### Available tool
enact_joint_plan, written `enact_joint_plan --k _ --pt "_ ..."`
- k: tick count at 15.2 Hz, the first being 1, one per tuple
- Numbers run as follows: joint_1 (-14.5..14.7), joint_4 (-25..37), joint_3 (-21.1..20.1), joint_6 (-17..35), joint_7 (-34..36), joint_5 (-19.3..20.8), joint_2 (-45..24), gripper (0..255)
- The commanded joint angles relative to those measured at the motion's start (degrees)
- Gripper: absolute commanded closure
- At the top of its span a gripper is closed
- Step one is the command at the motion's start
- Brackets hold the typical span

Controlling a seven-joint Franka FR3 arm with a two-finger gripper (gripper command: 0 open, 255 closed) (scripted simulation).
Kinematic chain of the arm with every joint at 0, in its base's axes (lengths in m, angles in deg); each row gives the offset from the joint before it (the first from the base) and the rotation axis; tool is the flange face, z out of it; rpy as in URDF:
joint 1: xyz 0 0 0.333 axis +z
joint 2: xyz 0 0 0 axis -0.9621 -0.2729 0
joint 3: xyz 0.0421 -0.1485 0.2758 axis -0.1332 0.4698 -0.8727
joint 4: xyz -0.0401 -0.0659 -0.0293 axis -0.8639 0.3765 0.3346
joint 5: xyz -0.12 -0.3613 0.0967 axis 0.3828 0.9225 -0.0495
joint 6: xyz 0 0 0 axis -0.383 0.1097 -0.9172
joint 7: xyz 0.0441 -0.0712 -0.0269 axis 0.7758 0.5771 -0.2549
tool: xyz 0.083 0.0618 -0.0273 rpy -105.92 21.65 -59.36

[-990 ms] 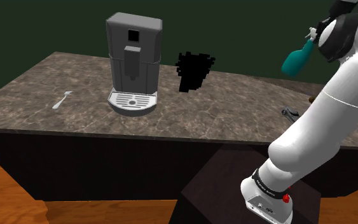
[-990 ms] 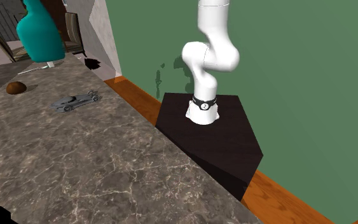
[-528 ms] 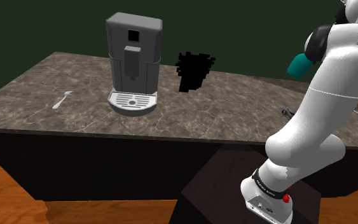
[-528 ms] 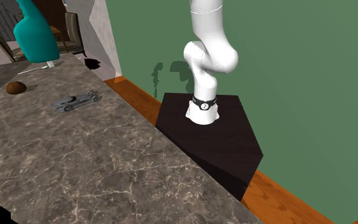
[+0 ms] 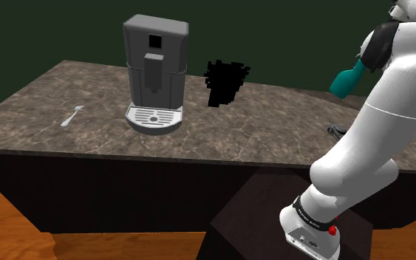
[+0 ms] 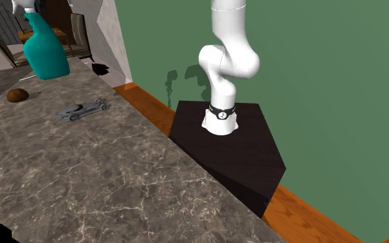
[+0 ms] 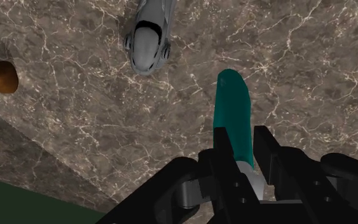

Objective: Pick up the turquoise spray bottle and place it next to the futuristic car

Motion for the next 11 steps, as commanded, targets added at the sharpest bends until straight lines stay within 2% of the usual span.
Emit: enact_joint_plan --k 1,11 --pt "1.26 -3.00 -0.06 2.19 0.65 1.24 1.35 255" --pt "4.21 -14.50 -0.50 11.23 2.54 4.84 5.45 255"
